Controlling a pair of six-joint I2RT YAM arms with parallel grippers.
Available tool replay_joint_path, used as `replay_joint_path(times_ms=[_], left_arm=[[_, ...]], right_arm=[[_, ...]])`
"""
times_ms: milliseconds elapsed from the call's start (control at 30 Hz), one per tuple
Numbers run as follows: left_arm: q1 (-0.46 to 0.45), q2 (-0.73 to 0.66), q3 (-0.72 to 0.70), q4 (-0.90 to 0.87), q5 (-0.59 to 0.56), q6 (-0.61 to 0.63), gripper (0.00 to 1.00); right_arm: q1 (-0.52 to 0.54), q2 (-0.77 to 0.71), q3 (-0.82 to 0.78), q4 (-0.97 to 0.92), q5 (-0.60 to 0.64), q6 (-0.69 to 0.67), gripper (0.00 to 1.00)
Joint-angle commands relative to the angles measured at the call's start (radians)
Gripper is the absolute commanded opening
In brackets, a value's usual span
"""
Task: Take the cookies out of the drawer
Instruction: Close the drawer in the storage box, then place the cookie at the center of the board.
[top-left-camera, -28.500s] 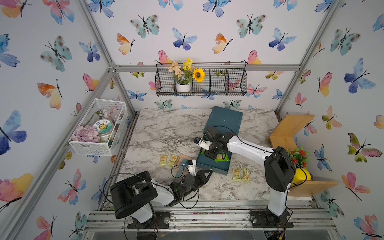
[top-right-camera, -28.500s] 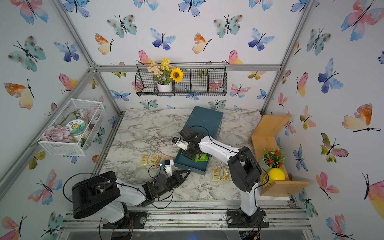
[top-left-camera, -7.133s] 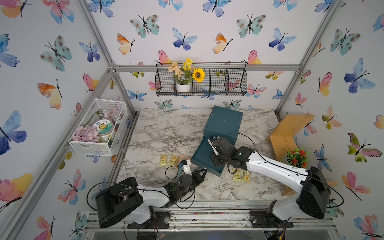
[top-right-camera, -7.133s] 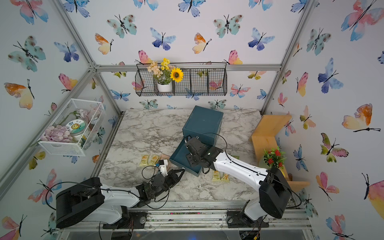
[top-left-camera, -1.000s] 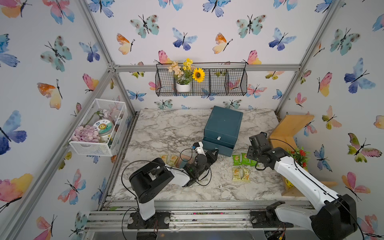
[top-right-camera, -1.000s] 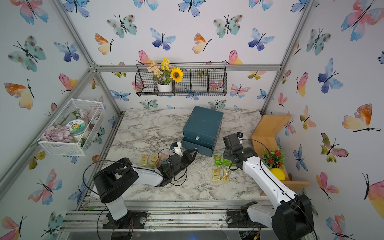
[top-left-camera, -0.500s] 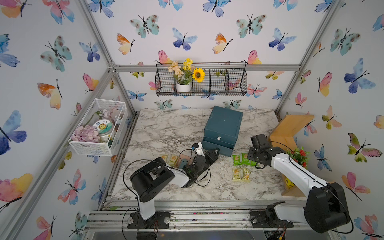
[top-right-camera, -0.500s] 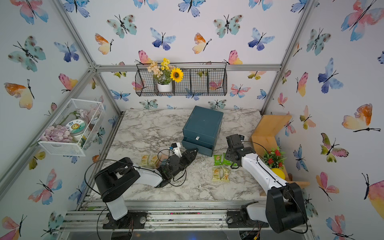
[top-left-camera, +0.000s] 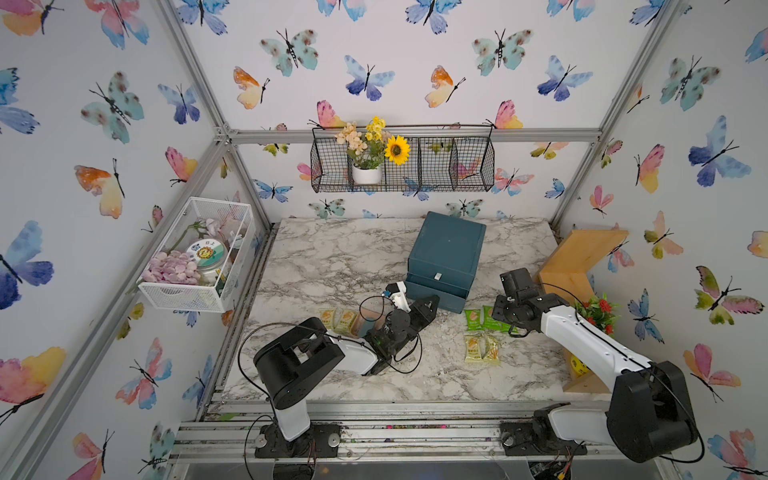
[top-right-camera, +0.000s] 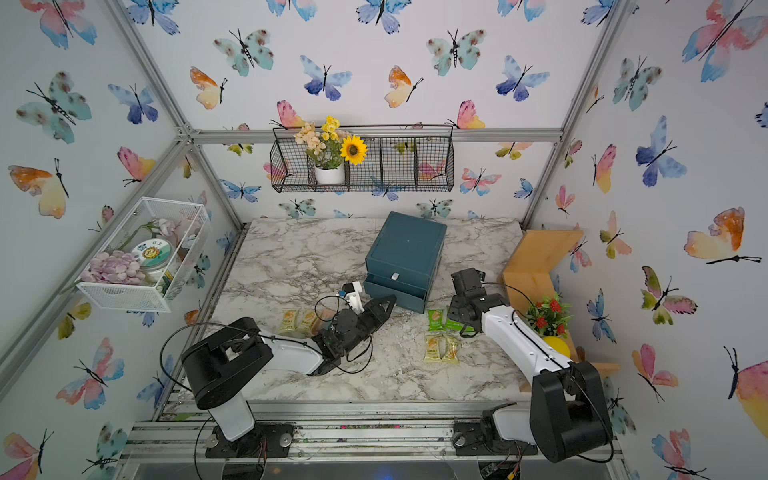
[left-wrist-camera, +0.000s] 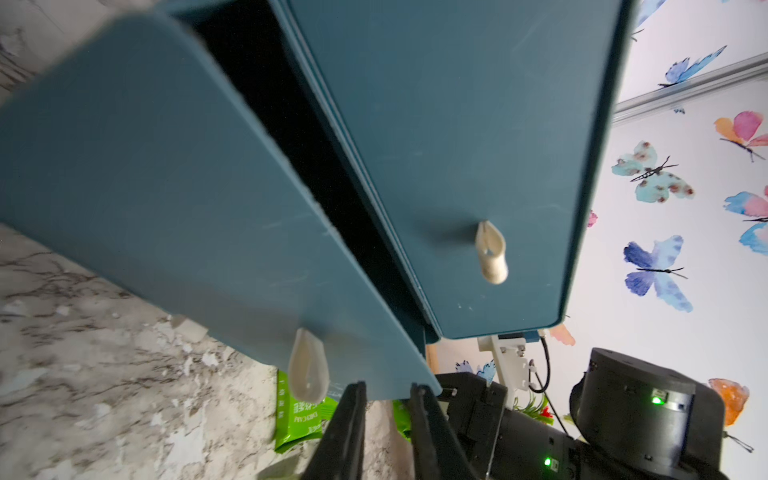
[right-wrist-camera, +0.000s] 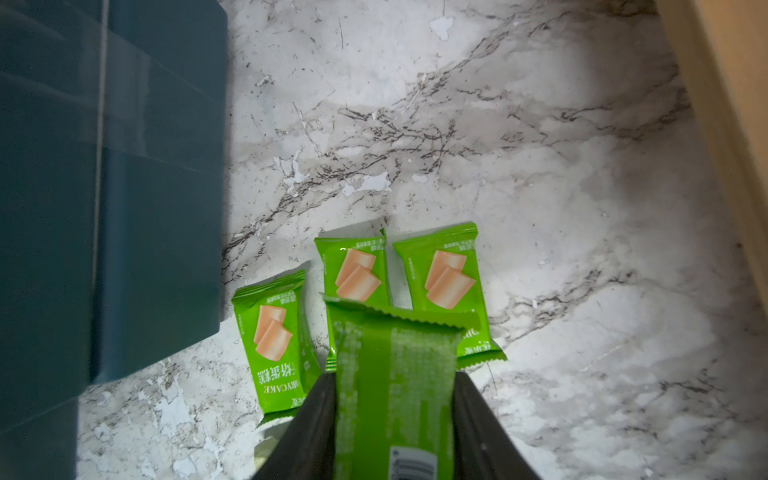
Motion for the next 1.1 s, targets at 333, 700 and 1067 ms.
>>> replay_joint_path(times_ms=[333,700,1067], left_arm=[[0.016,0.124,0.122,0.014,0.049,0.017,0.22],[-0.004,0.017,0.028,-0.026,-0.001,0.064,0.33],[-0.034,-0.137,-0.125,-0.03,-0.064,0.071,0.36]], right_arm=[[-0.126,0.103,-0.025,0.015,0.097,0.019,0.34],[-0.164,0.204,-0.013,0.044,0.121,-0.02,0.35],[-0.159,-0.001,-0.048,-0.098,-0.007,0.013,0.36]])
